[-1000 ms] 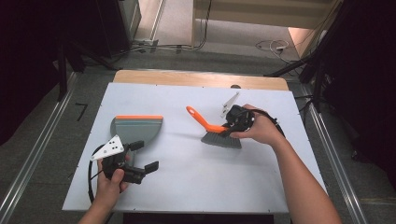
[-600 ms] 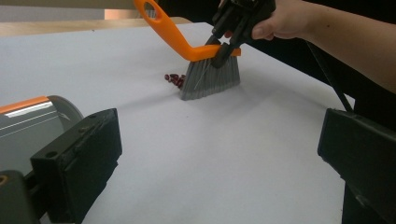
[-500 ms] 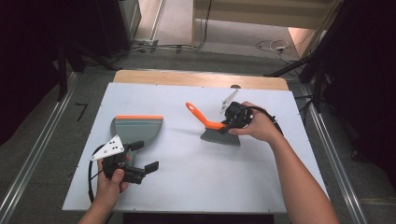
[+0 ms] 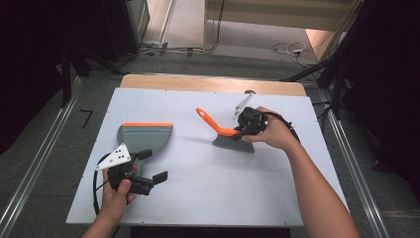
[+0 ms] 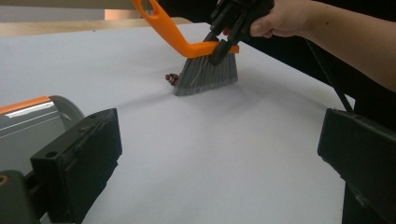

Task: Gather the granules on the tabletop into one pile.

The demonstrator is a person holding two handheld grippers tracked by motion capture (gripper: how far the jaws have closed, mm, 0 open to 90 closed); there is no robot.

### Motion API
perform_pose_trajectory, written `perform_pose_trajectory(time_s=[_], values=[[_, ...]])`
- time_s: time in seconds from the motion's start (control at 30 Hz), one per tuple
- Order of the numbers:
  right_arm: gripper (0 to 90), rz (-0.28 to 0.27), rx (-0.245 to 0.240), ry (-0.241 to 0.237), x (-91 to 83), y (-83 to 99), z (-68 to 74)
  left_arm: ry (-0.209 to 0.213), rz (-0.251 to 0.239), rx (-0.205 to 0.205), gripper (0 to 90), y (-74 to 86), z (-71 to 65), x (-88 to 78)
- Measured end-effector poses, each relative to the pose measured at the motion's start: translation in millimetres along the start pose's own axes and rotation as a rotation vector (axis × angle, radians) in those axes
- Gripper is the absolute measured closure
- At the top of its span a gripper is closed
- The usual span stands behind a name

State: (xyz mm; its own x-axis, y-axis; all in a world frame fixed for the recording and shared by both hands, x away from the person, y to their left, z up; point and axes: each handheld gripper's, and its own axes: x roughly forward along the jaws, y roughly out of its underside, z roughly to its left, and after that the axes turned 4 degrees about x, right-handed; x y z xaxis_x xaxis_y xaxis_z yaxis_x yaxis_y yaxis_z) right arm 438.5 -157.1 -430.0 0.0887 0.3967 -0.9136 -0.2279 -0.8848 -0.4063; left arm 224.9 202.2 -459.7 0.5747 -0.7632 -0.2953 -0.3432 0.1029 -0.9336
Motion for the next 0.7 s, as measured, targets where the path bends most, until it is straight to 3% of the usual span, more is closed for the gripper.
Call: perform_pose_trajectory(time_s=[0.27,0.4,0.5,0.57,0.67,0.7], values=[[68.0,-0.046,0.007,-0.003,-21.9,0.7,8.6,0.001,-0.001,-0.002,0.5,-0.1,0.3,-0.3],[68.0,-0.063,0.041,0.07,-35.6,4.7,8.4,0.002,-0.003,-0.003,0.4,-0.3,-0.3,-0.1],[68.0,-0.066,0.11,0.144,-43.3,10.6,7.9,0.0,-0.002,-0.001,0.4,-0.7,-0.3,-1.0],[68.1,-0.074,0.186,0.198,-46.6,16.8,8.8,0.0,-0.007,-0.003,0.4,-0.7,0.1,-1.4],[68.1,-0.098,0.386,0.274,-46.1,29.0,11.9,-0.002,-0.005,-0.003,0.5,-0.7,0.4,-1.4],[68.1,-0.092,0.427,0.304,-45.0,32.9,13.2,-0.002,-0.004,-0.004,0.5,-0.7,0.1,-1.1]])
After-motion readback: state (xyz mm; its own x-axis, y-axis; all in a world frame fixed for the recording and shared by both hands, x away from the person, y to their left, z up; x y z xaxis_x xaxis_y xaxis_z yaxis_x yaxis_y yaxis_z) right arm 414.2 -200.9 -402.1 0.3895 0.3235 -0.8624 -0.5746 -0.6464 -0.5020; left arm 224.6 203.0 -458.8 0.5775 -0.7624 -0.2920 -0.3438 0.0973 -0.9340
